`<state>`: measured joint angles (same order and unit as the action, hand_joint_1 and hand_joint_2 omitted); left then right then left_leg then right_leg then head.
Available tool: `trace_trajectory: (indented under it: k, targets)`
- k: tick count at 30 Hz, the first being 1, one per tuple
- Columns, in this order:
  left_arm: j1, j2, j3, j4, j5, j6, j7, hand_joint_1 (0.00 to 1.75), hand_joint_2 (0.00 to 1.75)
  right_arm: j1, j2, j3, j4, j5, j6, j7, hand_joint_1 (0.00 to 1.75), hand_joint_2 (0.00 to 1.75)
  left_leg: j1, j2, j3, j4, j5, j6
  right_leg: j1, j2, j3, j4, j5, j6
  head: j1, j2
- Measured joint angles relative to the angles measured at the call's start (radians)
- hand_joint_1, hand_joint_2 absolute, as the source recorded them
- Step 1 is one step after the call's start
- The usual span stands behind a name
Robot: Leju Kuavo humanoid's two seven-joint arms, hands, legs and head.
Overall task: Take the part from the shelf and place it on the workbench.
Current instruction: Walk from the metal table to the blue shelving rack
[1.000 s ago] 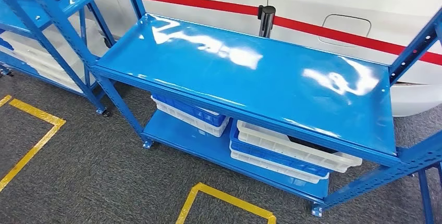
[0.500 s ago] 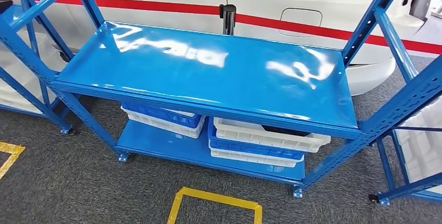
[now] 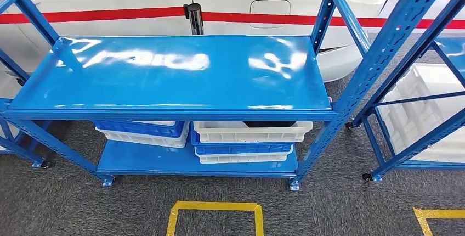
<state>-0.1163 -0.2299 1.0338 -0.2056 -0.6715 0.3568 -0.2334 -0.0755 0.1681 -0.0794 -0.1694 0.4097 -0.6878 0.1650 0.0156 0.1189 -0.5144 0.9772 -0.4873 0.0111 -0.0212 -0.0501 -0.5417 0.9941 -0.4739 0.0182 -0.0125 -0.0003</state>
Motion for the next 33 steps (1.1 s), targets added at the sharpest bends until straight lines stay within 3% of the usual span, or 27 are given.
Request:
trace_trajectory:
  k: [3, 6, 10, 13, 16, 17, 20, 23, 25, 27, 29, 33]
  targets:
    - [-0.003, 0.0, 0.0, 0.0, -0.002, -0.001, 0.0, 0.0, 0.0, 0.003, 0.003, 0.0, 0.0, 0.007, -0.004, 0.004, 0.0, 0.0, 0.0, -0.009, 0.0, -0.002, 0.006, 0.03, 0.002, 0.004, 0.003, -0.001, 0.002, -0.002, -0.008, 0.0]
    - [-0.003, 0.0, 0.0, 0.0, -0.003, -0.002, 0.0, 0.0, 0.0, 0.002, 0.004, 0.0, 0.0, 0.011, -0.007, 0.008, 0.0, 0.0, 0.003, -0.016, -0.002, -0.004, 0.007, 0.035, 0.007, 0.003, 0.002, -0.001, 0.001, -0.004, -0.008, 0.0]
    - [-0.002, 0.001, 0.0, 0.0, -0.005, -0.004, -0.001, 0.0, 0.0, 0.001, 0.003, 0.0, 0.0, 0.017, -0.008, 0.014, 0.0, 0.0, 0.006, -0.018, -0.003, -0.005, 0.009, 0.029, 0.012, 0.001, 0.002, -0.001, 0.0, -0.007, -0.008, 0.0]
    - [-0.002, 0.001, 0.0, 0.0, -0.006, -0.009, -0.002, 0.0, 0.0, 0.001, 0.002, 0.0, 0.0, 0.031, -0.009, 0.025, 0.0, 0.0, 0.009, -0.018, -0.003, -0.005, 0.012, 0.005, 0.015, 0.001, 0.001, 0.0, -0.001, -0.007, -0.007, 0.0]
    - [-0.002, 0.001, 0.0, 0.0, -0.001, -0.012, -0.002, 0.0, 1.31, 0.001, -0.001, 0.0, 0.0, 0.038, -0.009, 0.032, 0.0, 0.0, 0.011, -0.018, -0.003, -0.006, 0.011, -0.017, 0.016, 0.0, 0.001, 0.001, -0.001, -0.008, -0.007, 0.0]
    - [-0.002, 0.001, 0.001, 0.0, 0.0, -0.014, -0.002, 0.0, 1.75, 0.001, -0.002, 0.0, 0.0, 0.039, -0.009, 0.032, 0.0, 0.44, 0.011, -0.018, -0.003, -0.006, 0.011, -0.02, 0.016, -0.001, 0.001, 0.001, -0.001, -0.008, -0.007, 0.0]
    - [-0.002, 0.001, 0.003, 0.0, 0.0, -0.02, -0.002, 0.0, 1.75, 0.001, -0.002, 0.0, 0.0, 0.045, -0.008, 0.031, 0.0, 1.75, 0.009, -0.018, -0.003, -0.005, 0.01, -0.021, 0.016, -0.001, 0.001, 0.001, -0.001, -0.007, -0.007, 0.0]
    - [-0.002, 0.001, 0.004, 0.0, 0.001, -0.017, -0.001, 0.0, 1.75, 0.001, -0.002, 0.0, 0.0, 0.054, -0.008, 0.03, 0.0, 1.75, 0.005, -0.018, -0.003, -0.004, 0.01, -0.021, 0.013, -0.001, 0.001, 0.001, 0.0, -0.007, -0.007, 0.0]
    - [-0.002, 0.001, 0.007, 0.0, 0.004, -0.014, 0.001, 0.0, 1.75, 0.001, -0.002, 0.0, 0.0, 0.058, -0.008, 0.03, 0.0, 0.87, 0.003, -0.018, -0.003, -0.004, 0.01, -0.021, 0.011, -0.002, 0.001, 0.001, 0.0, -0.007, -0.007, 0.0]
    - [-0.002, 0.001, 0.013, 0.0, 0.01, -0.011, 0.006, 0.0, 1.75, 0.001, -0.002, 0.0, 0.0, 0.062, -0.008, 0.029, 0.0, 0.87, 0.001, -0.018, -0.003, -0.003, 0.009, -0.02, 0.01, -0.002, 0.001, 0.001, 0.0, -0.007, -0.007, 0.0]
    - [-0.002, 0.001, 0.019, 0.0, 0.015, -0.008, 0.011, 0.0, 1.75, 0.001, -0.002, 0.0, 0.0, 0.064, -0.008, 0.028, 0.0, 1.75, 0.001, -0.018, -0.003, -0.003, 0.009, -0.02, 0.009, -0.002, 0.001, 0.001, 0.0, -0.006, -0.007, 0.0]
    - [0.005, 0.005, 0.009, -0.002, 0.03, -0.003, 0.02, 0.0, 1.75, 0.004, -0.004, 0.0, -0.002, 0.056, 0.002, 0.028, 0.0, 1.75, 0.001, -0.018, -0.003, -0.002, 0.008, -0.019, 0.008, -0.002, 0.001, 0.001, 0.0, -0.006, -0.007, 0.0]
